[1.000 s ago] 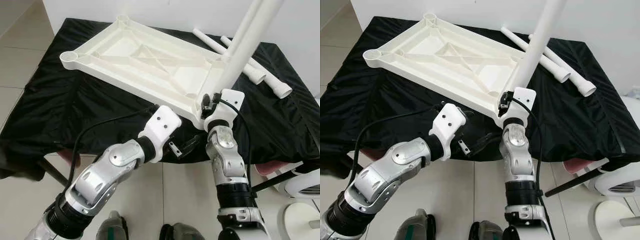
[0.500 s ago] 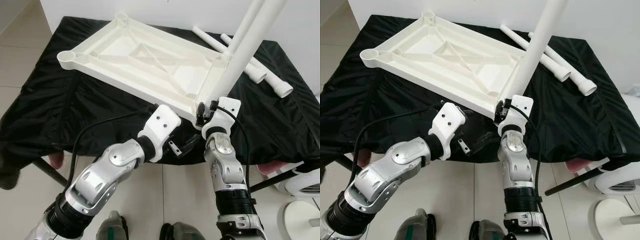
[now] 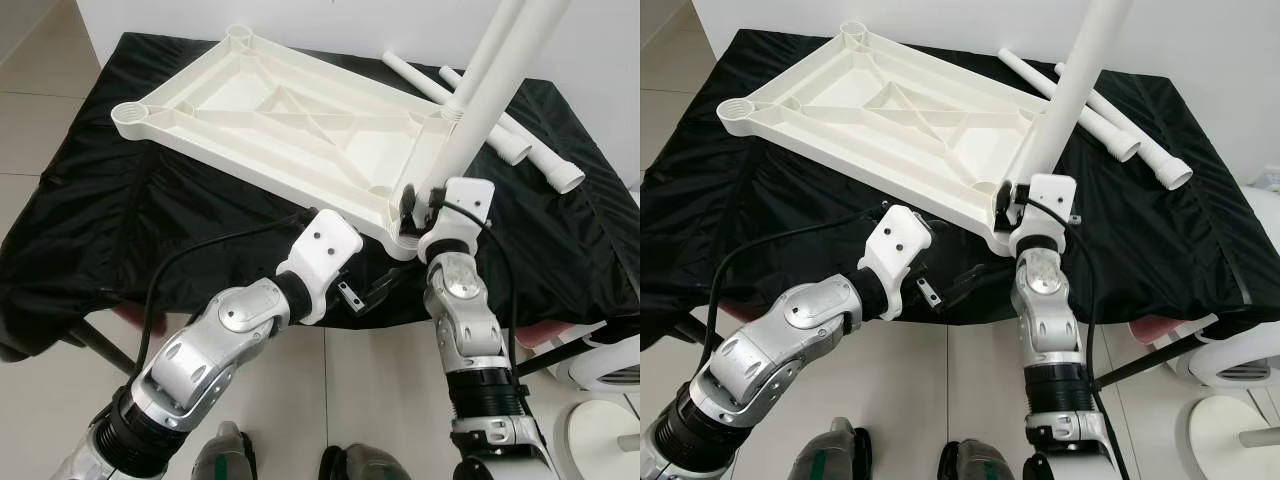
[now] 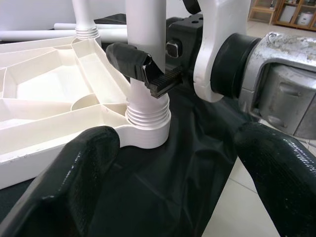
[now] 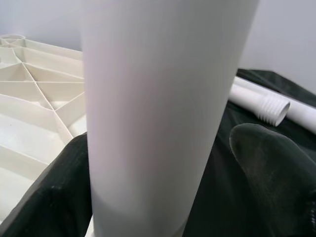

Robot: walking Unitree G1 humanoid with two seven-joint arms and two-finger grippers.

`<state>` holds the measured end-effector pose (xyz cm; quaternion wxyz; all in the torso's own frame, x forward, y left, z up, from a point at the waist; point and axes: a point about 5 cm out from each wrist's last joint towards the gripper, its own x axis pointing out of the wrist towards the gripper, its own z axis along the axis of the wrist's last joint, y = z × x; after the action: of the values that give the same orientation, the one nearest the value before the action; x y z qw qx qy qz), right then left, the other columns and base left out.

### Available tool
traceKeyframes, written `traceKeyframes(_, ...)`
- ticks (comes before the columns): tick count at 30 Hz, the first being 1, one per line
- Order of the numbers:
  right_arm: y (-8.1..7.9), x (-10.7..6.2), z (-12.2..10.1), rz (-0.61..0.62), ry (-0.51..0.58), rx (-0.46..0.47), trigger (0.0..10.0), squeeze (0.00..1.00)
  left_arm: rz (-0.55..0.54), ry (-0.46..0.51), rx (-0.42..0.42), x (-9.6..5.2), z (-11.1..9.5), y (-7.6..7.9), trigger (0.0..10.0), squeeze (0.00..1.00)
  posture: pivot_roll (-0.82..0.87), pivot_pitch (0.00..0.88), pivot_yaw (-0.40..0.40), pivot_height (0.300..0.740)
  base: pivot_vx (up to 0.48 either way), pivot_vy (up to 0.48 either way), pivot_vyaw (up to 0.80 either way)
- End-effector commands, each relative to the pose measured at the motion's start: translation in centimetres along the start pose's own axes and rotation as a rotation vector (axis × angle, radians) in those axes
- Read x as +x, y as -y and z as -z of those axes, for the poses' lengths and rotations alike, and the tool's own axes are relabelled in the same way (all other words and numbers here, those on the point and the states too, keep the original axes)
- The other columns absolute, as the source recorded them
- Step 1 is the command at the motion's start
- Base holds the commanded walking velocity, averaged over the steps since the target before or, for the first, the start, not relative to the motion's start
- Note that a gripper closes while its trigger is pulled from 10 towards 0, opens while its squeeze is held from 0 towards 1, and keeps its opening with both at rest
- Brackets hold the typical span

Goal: Building children table

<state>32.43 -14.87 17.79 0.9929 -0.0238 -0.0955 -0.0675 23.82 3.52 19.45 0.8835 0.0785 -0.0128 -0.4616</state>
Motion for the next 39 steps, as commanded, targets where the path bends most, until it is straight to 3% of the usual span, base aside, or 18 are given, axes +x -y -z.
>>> traceKeyframes(1,-0.1,0.0,0.0,-0.037,0.015,-0.038,10.0,0.0,0.081,0.004,-0.008,0.0,-0.1,0.5,10.0,0.0,0.07,0.089,-0.091,0.74,0.0,0.0,0.0)
traceKeyframes(5,-1.2,-0.1,0.1,-0.158,0.025,-0.139,10.0,0.0,0.081,0.005,-0.009,0.0,-0.1,0.6,10.0,0.0,0.07,0.088,-0.091,0.74,0.0,0.0,0.0)
traceKeyframes(9,-1.4,-0.1,0.3,-0.182,0.026,-0.182,10.0,0.0,0.081,0.005,-0.01,0.0,-0.1,0.6,10.0,0.0,0.07,0.088,-0.091,0.74,0.0,0.0,0.0)
traceKeyframes(19,-0.1,0.1,0.0,-0.263,0.053,-0.049,10.0,0.0,0.081,0.004,-0.012,0.0,-0.1,0.7,10.0,0.0,0.08,0.087,-0.089,0.74,0.0,0.0,0.0)
traceKeyframes(21,0.1,0.1,0.1,-0.263,0.055,-0.056,10.0,0.0,0.082,0.004,-0.011,0.0,-0.1,0.7,10.0,0.0,0.08,0.086,-0.089,0.74,0.0,0.0,0.0)
traceKeyframes(26,1.9,0.4,-0.1,-0.2,0.068,0.023,10.0,0.0,0.082,0.004,-0.008,0.0,-0.1,0.7,10.0,0.0,0.08,0.085,-0.091,0.74,0.0,0.0,0.0)
traceKeyframes(31,3.0,0.6,-0.4,-0.105,0.094,-0.014,10.0,0.0,0.08,0.004,-0.01,-0.1,-0.1,0.7,10.0,0.0,0.08,0.083,-0.093,0.74,0.0,0.0,0.0)
traceKeyframes(39,2.5,0.8,0.0,-0.146,0.076,0.004,10.0,0.0,0.079,0.003,-0.009,0.0,-0.1,0.6,10.0,0.0,0.08,0.078,-0.092,0.74,0.0,0.0,0.0)
